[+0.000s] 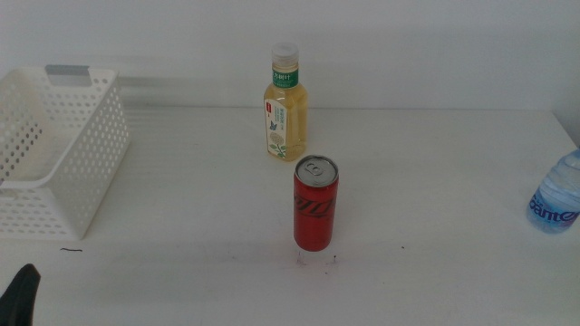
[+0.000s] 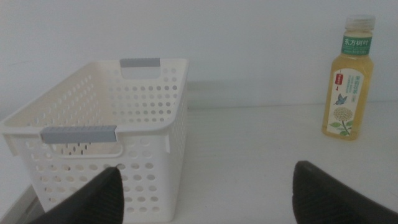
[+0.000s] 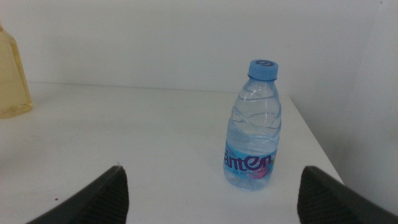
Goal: Use arms to grab the bottles and put them into the dustbin to the left of the table.
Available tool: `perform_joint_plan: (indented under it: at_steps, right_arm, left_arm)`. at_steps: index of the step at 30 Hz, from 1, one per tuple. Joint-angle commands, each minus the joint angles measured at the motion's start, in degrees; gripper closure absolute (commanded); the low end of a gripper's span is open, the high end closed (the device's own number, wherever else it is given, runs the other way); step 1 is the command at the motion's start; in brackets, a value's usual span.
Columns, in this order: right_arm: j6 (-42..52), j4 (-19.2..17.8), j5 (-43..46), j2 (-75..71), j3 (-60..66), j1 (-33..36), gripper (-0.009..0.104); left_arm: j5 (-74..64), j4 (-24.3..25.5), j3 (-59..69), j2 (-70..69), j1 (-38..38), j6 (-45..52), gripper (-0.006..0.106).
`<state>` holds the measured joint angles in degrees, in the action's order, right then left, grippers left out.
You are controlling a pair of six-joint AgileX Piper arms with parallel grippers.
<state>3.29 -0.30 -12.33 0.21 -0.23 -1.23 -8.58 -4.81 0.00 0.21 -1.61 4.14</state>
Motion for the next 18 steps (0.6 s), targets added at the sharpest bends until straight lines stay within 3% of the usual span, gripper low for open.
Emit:
perform_joint_plan:
  at_steps: [1,6,14,18]
  right_arm:
    - [0.18,-0.67,0.73,-0.21,0.23,0.24,0.024]
    - [0.18,-0.67,0.73,-0.21,0.23,0.24,0.024]
    - [0.18,-0.67,0.73,-0.21,0.23,0.24,0.024]
    - [0.18,-0.67,0.73,-0.21,0.23,0.24,0.024]
  left_arm:
    - [1.11,-0.05,0.00,-0.21,-0.13,-0.39,0.010]
    - [7.86,-0.05,0.00,4.92,-6.28,0.28,0.010]
    - [36.99,-0.05,0.00,35.42,-28.27,0.01,0.010]
    - [50.34,-5.44,0.00,49.16,-37.90,0.68,0.010]
